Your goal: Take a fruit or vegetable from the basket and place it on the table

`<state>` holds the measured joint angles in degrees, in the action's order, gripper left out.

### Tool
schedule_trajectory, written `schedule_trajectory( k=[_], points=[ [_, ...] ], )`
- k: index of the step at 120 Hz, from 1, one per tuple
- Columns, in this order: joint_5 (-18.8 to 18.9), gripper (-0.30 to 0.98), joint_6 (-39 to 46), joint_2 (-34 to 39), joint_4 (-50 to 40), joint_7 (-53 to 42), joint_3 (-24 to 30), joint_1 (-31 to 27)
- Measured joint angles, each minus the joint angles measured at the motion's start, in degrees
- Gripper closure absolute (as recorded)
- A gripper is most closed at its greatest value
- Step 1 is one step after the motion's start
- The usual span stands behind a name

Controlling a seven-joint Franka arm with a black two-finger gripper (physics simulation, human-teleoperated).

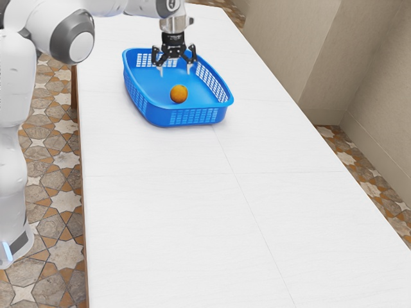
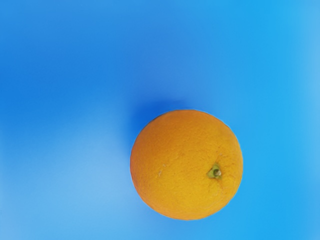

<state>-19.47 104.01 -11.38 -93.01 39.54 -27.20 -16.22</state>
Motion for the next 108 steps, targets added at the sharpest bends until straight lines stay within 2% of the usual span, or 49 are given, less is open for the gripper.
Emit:
schedule_trajectory(
  k=[50, 68, 108],
  points=[
    [-1.76, 0.0, 2.72, -3.35, 0.09, -1.76, 0.53, -1.82],
    [-3.15, 0.0, 3.36, -5.2, 0.49, -2.13, 4.69, -4.54],
    [-3.9, 0.0, 4.3, -5.79, 0.46, -2.65, 5.23, -5.07]
  ],
)
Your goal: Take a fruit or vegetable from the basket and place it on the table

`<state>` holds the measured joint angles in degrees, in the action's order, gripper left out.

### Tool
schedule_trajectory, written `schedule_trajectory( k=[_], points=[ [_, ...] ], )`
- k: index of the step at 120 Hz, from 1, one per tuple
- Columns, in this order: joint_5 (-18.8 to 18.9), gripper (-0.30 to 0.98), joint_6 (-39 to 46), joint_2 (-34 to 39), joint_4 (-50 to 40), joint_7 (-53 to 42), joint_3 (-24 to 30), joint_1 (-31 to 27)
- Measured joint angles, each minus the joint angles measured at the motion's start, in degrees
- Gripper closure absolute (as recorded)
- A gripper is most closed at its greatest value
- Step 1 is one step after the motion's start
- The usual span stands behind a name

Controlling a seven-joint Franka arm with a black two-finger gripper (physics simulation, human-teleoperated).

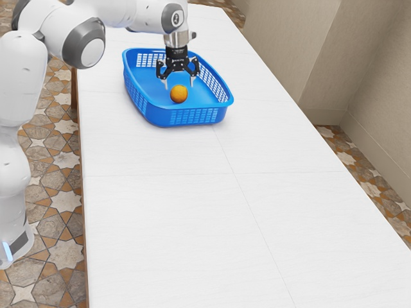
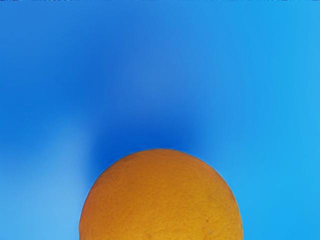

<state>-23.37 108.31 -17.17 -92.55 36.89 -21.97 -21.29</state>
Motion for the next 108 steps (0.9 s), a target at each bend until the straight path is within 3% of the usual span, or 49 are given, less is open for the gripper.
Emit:
schedule_trajectory(
  k=[108],
  points=[
    [-1.13, 0.0, 2.99, -3.99, 1.38, -0.61, 3.84, -3.66]
  ],
)
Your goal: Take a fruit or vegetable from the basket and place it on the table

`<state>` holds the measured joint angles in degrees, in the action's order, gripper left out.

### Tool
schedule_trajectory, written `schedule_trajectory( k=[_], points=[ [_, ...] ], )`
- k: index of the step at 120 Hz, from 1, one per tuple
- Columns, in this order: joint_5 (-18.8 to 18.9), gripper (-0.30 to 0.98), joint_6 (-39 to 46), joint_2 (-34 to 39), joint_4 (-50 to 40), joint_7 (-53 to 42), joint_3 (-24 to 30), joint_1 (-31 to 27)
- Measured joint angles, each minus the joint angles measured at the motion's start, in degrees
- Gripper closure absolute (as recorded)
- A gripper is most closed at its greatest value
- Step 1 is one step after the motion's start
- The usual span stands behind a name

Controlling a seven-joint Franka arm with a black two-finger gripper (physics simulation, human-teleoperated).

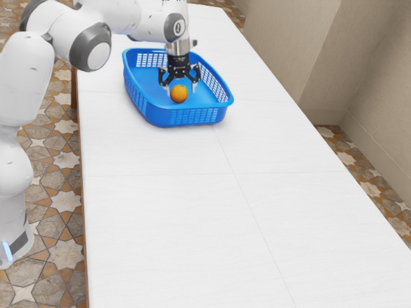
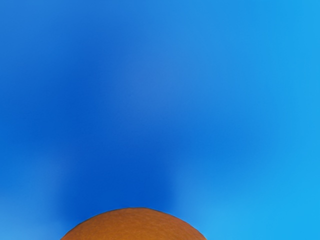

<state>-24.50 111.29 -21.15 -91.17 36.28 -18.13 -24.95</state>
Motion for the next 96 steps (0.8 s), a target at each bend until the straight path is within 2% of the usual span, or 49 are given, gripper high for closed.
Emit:
schedule_trajectory(
  k=[32, 61, 79, 96],
  points=[
    [-0.8, 0.0, 1.06, -0.75, 0.01, 0.02, 1.44, -0.54],
    [-2.8, 0.08, 1.45, -1.46, -0.06, 0.18, 1.43, -1.33],
    [-3.16, 0.28, 1.53, -1.39, -0.02, 0.28, 1.44, -1.41],
    [-3.0, 0.36, 1.54, -1.0, 0.01, 0.59, 1.45, -1.27]
  ],
)
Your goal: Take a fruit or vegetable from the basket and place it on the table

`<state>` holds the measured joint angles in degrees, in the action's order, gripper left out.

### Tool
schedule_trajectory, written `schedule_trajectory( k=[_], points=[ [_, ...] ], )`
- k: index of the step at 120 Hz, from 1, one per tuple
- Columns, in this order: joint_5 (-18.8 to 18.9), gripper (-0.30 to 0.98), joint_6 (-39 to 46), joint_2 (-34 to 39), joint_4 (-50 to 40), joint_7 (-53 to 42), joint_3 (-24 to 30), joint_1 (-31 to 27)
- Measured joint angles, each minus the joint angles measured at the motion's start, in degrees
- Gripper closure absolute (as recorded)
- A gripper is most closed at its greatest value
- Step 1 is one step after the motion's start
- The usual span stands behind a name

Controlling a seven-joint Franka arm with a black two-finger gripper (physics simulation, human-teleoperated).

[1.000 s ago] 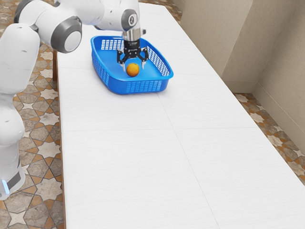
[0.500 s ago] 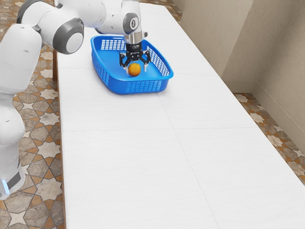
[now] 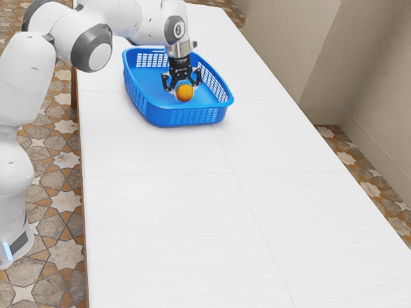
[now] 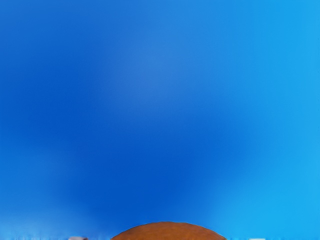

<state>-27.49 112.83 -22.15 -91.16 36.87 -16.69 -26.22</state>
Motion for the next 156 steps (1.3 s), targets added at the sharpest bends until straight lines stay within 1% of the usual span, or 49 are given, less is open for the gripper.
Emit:
schedule_trajectory(
  k=[15, 18, 30, 37, 42, 52, 72, 86, 99, 109, 116, 124, 132, 139, 147, 156],
  points=[
    [0.27, 0.4, 0.01, 1.76, -0.01, 0.29, 0.02, 0.48],
    [0.35, 0.39, 0.01, 2.41, 0.0, 0.34, 0.02, 0.75],
    [0.61, 0.4, 0.03, 5.32, -0.02, 0.54, -0.01, 2.17],
    [2.07, 0.42, 0.04, 8.55, -0.03, 0.85, -0.03, 4.43],
    [3.73, 0.4, 0.04, 10.92, -0.01, 1.24, 0.0, 6.71],
    [7.05, 0.38, 0.05, 14.59, 0.01, 2.34, 0.02, 12.22],
    [14.86, 0.38, 0.03, 18.27, -0.06, 6.18, 0.08, 27.22],
    [17.36, 0.39, -0.03, 18.89, -1.34, 9.48, 0.12, 35.44],
    [20.07, 0.37, -0.12, 23.18, -5.6, 13.28, -0.11, 42.28],
    [21.29, 0.37, -0.22, 25.01, -7.57, 16.06, -0.24, 46.56],
    [21.76, 0.37, -0.29, 25.46, -8.02, 17.79, -0.22, 47.07],
    [22.08, 0.37, -0.35, 25.56, -8.17, 19.56, -0.2, 45.05],
    [22.09, 0.24, -0.38, 25.6, -8.23, 21.1, -0.18, 42.13],
    [22.04, 0.16, -0.4, 25.62, -8.25, 22.3, -0.18, 40.24],
    [22.01, 0.1, -0.41, 25.62, -8.26, 23.54, -0.18, 39.49],
    [22.01, 0.06, -0.39, 25.53, -8.26, 24.72, -0.26, 40.09]
  ],
)
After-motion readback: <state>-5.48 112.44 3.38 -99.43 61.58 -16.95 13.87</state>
